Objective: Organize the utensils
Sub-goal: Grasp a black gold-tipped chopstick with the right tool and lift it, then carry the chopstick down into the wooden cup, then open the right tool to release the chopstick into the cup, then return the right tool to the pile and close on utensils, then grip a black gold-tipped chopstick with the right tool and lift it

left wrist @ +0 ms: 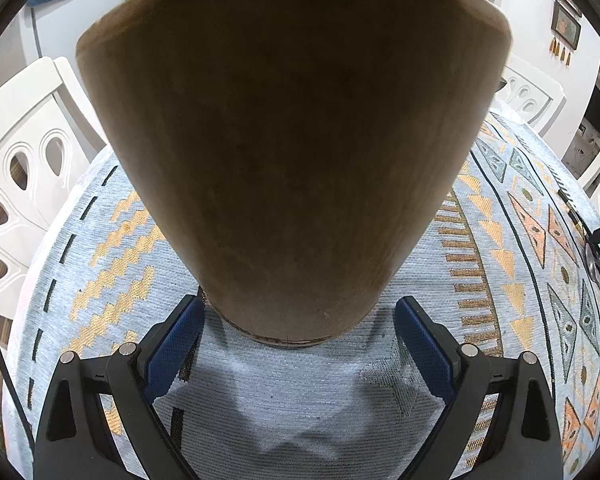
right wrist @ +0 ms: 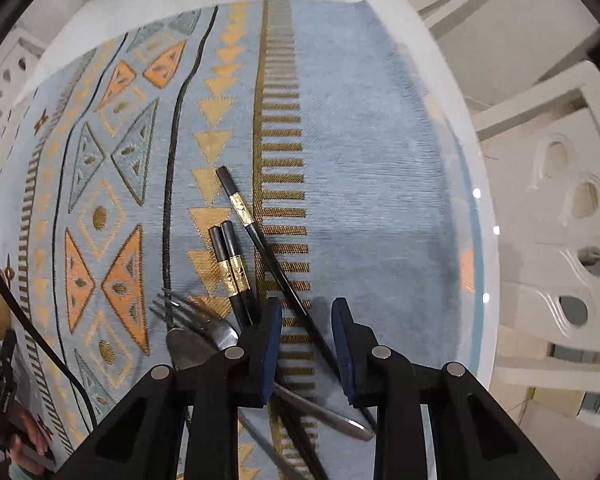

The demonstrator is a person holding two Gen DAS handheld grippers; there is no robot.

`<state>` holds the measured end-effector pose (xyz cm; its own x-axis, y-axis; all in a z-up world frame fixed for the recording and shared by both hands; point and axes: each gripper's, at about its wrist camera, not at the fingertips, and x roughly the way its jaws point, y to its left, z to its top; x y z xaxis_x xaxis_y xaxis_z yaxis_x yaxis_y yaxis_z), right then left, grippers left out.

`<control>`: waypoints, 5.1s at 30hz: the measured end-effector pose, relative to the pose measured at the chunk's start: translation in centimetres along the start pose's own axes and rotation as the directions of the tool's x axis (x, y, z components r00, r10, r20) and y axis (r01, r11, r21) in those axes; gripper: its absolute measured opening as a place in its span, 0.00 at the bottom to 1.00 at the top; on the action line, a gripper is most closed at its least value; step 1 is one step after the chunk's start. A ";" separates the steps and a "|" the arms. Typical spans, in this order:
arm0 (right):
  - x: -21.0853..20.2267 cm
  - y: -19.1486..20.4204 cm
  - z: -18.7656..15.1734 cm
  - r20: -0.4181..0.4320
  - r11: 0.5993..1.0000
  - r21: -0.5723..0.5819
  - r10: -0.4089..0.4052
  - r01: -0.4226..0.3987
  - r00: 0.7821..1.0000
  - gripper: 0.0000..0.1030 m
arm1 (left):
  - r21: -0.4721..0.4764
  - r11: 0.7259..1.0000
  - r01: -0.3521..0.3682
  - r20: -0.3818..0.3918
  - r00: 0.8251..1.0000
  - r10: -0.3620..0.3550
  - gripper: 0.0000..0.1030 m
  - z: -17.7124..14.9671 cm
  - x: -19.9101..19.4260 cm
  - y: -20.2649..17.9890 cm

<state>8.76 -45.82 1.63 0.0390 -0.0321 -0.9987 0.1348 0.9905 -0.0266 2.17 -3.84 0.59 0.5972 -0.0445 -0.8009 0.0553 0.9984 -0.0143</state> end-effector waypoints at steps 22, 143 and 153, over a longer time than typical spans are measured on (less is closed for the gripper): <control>-3.7 -2.4 5.4 0.239 0.994 0.038 0.091 -0.103 0.967 0.07 | 0.017 1.000 -0.018 -0.008 1.000 0.018 0.94 0.0 0.8 -1.1; 0.2 1.9 -2.3 0.099 0.997 -0.079 0.017 -0.009 0.995 0.09 | -0.011 1.000 -0.014 0.051 0.999 0.014 0.82 -0.3 -0.7 0.2; 0.7 0.8 -0.3 -0.002 0.992 -0.100 0.073 -0.073 0.997 0.09 | -0.016 1.000 -0.007 0.042 0.999 0.007 0.82 -0.3 -0.4 0.5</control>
<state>8.59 -45.00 0.92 0.0464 0.0411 -0.9981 0.0319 0.9986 0.0426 1.72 -3.35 0.73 0.6305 -0.0386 -0.7752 0.0388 0.9991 -0.0182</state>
